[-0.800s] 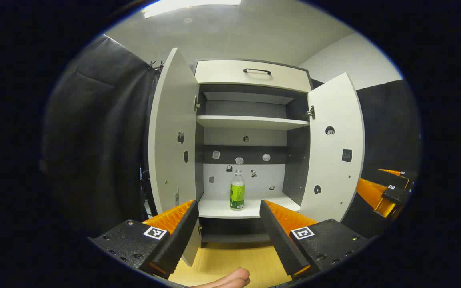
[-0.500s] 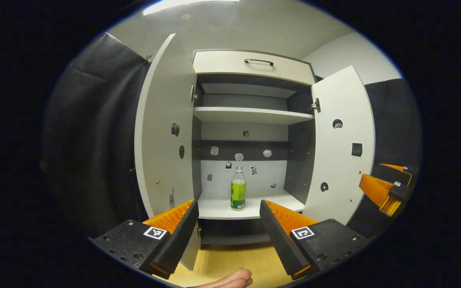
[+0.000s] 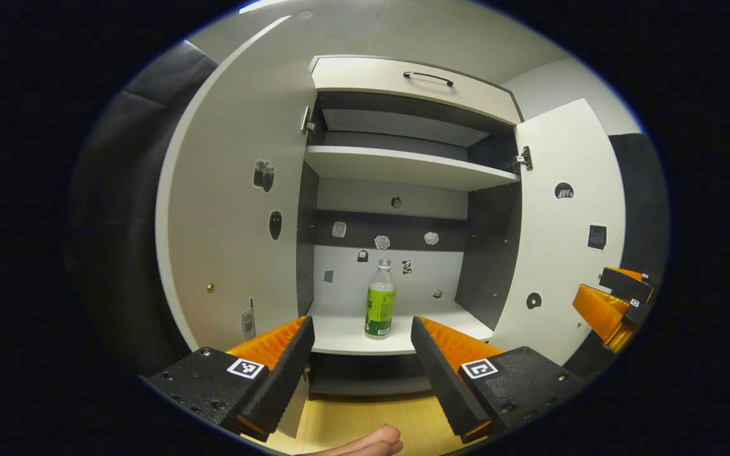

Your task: Grasp the bottle in the cabinet with the left hand and place it on the coaster, then close the right door with the right hand and the left door with the left hand.

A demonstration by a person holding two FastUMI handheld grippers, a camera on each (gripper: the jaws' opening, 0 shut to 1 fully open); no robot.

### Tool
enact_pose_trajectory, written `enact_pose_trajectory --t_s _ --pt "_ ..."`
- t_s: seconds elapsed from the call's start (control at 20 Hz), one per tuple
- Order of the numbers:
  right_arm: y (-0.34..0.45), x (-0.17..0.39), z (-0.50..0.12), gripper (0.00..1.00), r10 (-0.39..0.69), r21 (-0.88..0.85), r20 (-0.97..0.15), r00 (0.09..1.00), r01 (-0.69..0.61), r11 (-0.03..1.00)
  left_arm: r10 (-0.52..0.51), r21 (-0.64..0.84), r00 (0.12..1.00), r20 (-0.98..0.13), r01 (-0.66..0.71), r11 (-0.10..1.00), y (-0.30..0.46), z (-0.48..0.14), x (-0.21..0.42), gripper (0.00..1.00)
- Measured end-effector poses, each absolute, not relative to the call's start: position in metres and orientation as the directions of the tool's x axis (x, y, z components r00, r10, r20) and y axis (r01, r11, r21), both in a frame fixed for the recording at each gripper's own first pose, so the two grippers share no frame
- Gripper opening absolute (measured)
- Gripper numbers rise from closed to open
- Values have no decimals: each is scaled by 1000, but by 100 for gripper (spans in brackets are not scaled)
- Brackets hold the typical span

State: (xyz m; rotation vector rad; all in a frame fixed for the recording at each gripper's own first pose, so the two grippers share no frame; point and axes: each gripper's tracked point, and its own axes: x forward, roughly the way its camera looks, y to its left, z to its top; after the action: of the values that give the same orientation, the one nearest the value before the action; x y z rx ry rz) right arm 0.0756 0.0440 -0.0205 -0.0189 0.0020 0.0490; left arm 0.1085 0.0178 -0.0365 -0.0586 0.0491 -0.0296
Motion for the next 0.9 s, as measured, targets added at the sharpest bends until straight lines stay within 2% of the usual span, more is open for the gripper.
enact_pose_trajectory --t_s 0.1,0.15,0.25,0.5,0.75,0.9 --pt "45 82 -23 94 49 -26 -6 999 -50 998 -29 -54 998 -52 26 998 18 -42 124 94" --pt "46 85 -26 96 51 -34 -8 999 -51 998 -29 -54 998 -52 26 998 18 -44 133 94" --pt "47 90 -31 96 51 -53 -14 999 -52 997 -30 -53 998 -51 27 998 16 -49 152 97" --pt "61 93 -39 96 93 -11 -17 995 -94 996 -21 -54 999 -50 19 998 15 -66 211 97" --pt "58 94 -40 96 94 2 6 996 -94 996 -55 -89 998 -45 51 995 3 -84 272 98" --pt "54 93 -39 96 91 -12 21 996 -90 996 -113 -85 992 -63 108 991 -17 -99 301 96"
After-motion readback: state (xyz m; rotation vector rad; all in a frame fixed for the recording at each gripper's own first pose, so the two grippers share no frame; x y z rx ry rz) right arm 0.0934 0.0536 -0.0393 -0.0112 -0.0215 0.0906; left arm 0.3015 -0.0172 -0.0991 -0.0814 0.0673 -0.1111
